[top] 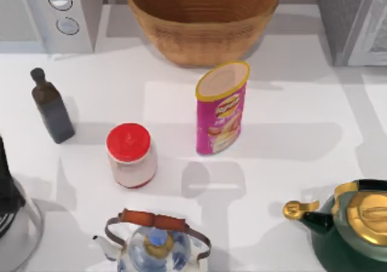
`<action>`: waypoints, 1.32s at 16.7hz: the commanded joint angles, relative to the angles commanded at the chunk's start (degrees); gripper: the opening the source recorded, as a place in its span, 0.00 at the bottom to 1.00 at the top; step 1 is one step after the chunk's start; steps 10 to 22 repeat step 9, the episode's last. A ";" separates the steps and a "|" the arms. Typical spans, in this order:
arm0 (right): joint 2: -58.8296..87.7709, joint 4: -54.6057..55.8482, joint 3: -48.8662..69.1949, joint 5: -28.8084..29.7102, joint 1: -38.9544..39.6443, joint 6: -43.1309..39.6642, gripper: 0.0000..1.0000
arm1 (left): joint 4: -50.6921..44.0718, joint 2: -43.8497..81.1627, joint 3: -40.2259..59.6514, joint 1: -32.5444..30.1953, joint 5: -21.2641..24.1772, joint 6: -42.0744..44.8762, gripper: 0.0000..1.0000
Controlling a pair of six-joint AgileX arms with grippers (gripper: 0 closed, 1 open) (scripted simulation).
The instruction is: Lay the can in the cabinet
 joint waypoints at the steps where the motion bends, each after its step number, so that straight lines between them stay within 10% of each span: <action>1: 0.00 0.00 0.00 0.00 0.00 0.00 0.83 | 0.00 0.00 0.00 0.00 0.00 0.00 1.00; 4: 0.00 0.00 0.00 0.00 0.00 0.00 1.00 | 0.00 0.00 0.00 0.00 0.00 0.00 1.00; 22: 0.00 0.00 0.00 0.00 0.00 0.00 1.00 | 0.00 0.00 0.00 0.00 0.00 0.00 1.00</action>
